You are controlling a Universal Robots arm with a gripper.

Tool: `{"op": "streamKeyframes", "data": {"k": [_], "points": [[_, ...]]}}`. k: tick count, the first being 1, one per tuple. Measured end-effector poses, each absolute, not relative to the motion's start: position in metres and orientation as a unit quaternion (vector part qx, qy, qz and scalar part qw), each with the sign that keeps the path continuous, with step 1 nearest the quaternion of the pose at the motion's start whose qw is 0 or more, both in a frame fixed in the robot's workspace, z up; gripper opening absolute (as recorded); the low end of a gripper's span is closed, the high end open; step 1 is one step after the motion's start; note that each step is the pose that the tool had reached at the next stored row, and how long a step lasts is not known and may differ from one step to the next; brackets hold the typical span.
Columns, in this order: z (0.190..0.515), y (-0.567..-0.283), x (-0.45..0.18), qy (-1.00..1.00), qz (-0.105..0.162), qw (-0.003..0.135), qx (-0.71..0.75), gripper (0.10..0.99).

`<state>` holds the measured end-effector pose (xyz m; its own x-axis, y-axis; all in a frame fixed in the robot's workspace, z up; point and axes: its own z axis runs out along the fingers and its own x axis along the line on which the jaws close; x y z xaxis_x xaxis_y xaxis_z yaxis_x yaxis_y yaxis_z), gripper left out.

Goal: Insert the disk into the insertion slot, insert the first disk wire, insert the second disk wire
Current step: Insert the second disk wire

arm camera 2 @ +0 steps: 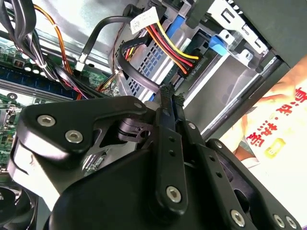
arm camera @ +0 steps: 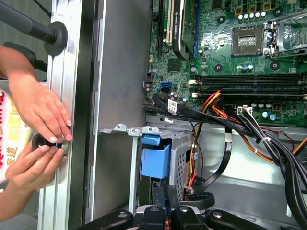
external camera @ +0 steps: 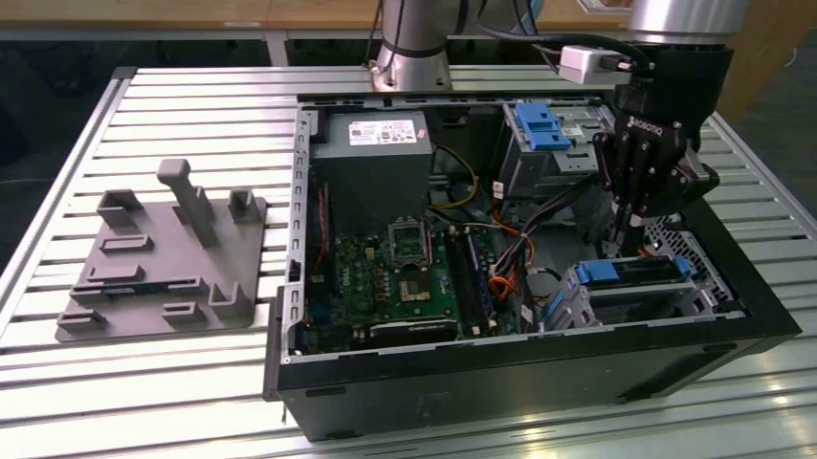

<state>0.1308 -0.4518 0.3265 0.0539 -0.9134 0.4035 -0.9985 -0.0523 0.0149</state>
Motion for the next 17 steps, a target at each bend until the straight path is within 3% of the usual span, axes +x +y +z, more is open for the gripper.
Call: {"op": "streamKeyframes", "data": {"k": [6, 13, 17], "points": [[0.3265, -0.4519, 0.1323, -0.676, 0.143, 0.147, 0.708, 0.145], [0.3301, -0.4567, 0.1323, -0.68, 0.123, 0.126, 0.712, 0.145], [0.336, -0.4596, 0.1324, -0.681, 0.12, 0.123, 0.712, 0.145]]}}
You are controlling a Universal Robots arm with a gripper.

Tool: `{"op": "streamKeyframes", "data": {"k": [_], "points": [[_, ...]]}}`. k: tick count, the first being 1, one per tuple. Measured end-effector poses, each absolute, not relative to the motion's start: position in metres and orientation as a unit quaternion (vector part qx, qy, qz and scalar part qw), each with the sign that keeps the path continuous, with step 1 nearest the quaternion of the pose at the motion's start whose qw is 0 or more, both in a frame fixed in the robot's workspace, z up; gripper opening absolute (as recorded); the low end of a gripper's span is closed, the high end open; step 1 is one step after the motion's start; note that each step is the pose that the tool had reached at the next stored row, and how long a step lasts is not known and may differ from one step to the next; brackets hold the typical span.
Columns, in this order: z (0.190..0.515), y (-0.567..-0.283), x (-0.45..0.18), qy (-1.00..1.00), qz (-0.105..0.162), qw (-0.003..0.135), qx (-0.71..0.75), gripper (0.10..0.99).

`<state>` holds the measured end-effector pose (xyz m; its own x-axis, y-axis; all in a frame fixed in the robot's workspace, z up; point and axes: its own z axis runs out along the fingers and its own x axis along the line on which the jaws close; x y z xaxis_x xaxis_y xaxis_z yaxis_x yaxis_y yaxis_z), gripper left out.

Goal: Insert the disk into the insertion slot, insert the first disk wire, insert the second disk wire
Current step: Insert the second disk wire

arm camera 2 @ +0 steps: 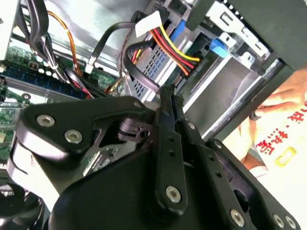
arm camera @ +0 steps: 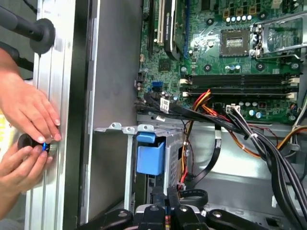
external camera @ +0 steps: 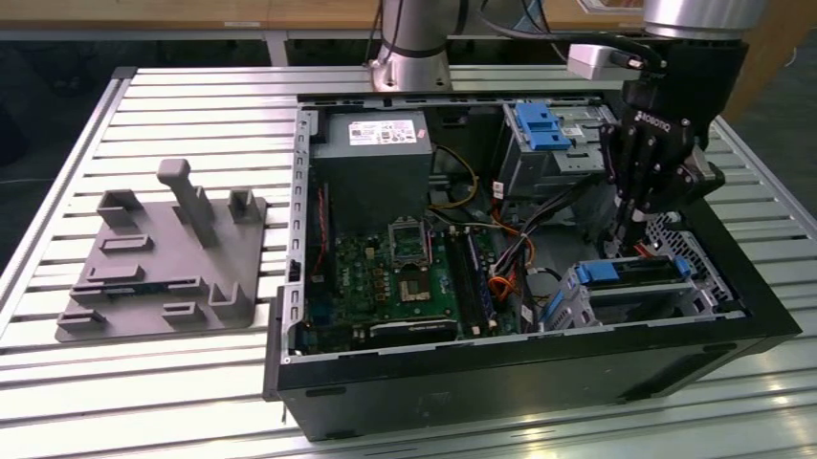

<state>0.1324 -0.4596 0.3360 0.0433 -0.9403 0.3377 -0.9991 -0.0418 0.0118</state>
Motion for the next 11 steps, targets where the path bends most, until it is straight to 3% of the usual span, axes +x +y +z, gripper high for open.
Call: {"op": "streamKeyframes", "data": {"k": [4, 11], "points": [[0.3363, -0.4611, 0.1325, -0.684, 0.112, 0.116, 0.711, 0.145], [0.3362, -0.4634, 0.1326, -0.69, 0.071, 0.073, 0.717, 0.145]]}}
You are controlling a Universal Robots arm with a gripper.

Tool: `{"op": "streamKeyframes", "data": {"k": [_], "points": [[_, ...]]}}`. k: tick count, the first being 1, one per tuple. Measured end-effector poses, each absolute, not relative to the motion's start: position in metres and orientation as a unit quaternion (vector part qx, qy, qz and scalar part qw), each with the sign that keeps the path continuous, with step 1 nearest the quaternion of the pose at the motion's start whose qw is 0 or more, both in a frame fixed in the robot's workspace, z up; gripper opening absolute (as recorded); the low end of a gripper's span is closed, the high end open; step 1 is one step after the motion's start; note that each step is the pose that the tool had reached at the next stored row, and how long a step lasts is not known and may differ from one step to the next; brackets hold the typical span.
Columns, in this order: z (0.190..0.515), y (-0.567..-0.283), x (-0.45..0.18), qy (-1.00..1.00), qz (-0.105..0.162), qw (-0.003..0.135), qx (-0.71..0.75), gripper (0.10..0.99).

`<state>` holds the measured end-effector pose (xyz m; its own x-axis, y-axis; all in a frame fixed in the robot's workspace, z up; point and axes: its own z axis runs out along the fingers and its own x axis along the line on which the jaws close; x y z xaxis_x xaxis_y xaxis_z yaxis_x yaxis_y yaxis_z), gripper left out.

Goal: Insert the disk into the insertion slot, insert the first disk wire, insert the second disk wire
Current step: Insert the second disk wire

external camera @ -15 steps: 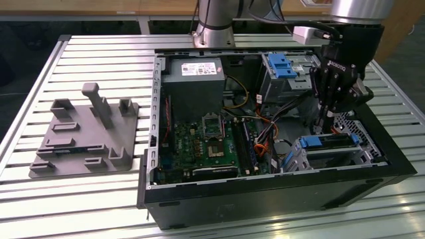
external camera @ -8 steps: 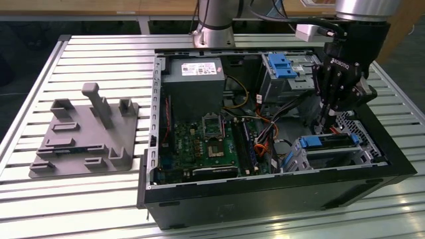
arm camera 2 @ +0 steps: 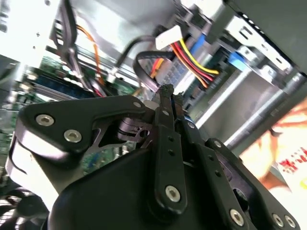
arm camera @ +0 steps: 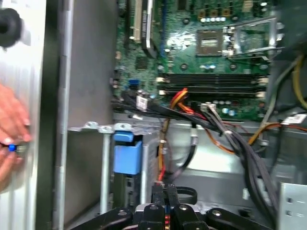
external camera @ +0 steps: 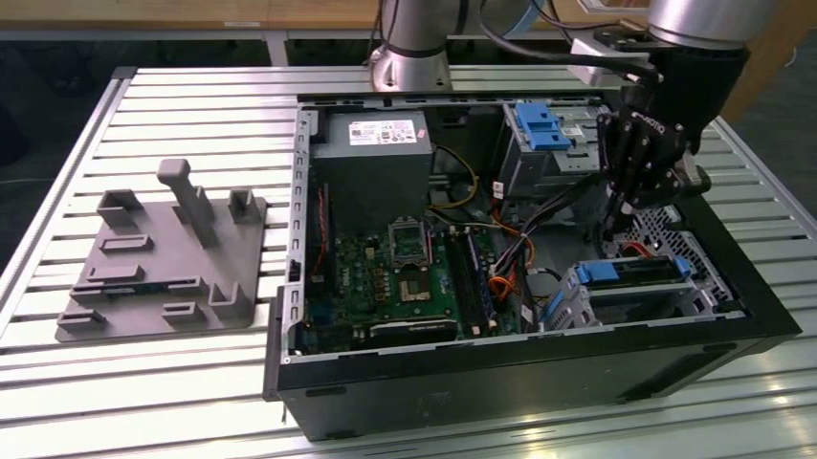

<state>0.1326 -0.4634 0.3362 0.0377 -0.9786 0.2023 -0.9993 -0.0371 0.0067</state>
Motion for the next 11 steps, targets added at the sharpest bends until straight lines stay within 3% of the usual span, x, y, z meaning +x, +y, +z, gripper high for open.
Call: {"op": "streamKeyframes", "data": {"k": [2, 11], "points": [[0.3363, -0.4644, 0.1332, -0.691, 0.063, 0.067, 0.717, 0.145], [0.3362, -0.4686, 0.1392, -0.69, 0.038, 0.067, 0.719, 0.145]]}}
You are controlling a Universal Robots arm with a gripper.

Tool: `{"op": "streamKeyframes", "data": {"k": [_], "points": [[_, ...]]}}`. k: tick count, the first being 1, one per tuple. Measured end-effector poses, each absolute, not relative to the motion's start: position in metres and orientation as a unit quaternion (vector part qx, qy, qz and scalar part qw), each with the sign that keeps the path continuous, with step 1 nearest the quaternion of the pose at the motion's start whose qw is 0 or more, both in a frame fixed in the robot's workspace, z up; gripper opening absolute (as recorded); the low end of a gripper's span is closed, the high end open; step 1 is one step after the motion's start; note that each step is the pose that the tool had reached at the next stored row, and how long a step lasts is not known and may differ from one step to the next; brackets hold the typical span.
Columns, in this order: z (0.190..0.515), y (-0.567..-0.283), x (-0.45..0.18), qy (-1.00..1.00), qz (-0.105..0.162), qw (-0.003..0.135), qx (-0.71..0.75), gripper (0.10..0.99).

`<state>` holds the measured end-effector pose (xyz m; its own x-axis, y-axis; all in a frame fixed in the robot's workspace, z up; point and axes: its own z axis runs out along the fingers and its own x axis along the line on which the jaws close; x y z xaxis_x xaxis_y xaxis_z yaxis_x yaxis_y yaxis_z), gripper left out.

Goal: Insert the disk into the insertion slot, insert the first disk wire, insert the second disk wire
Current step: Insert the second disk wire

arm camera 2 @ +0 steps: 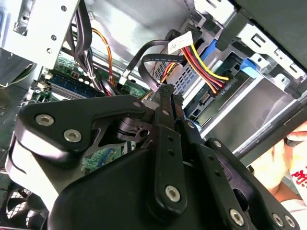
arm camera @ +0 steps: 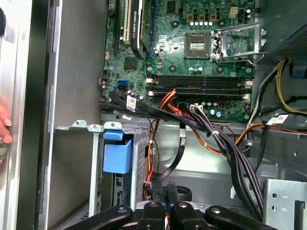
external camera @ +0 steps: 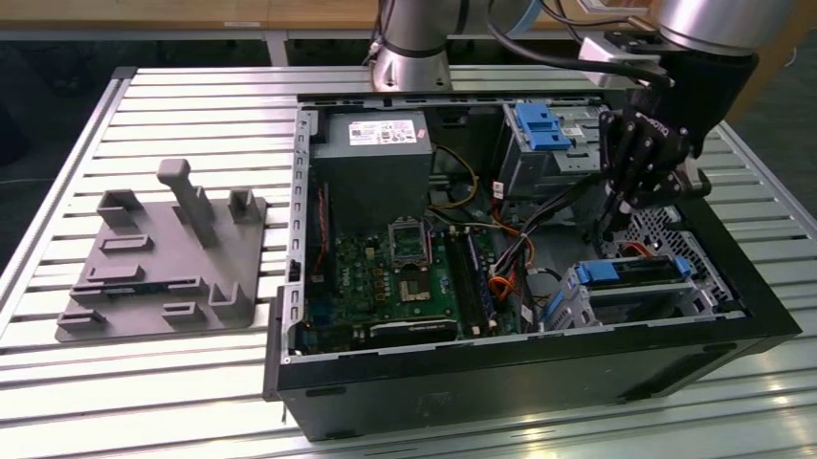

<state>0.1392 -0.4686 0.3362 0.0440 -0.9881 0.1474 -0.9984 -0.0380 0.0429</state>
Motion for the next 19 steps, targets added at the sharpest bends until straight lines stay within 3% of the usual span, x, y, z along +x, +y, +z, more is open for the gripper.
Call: {"op": "streamKeyframes", "data": {"k": [19], "points": [[0.3363, -0.4766, 0.1456, -0.71, 0.029, 0.065, 0.701, 0.145]]}}
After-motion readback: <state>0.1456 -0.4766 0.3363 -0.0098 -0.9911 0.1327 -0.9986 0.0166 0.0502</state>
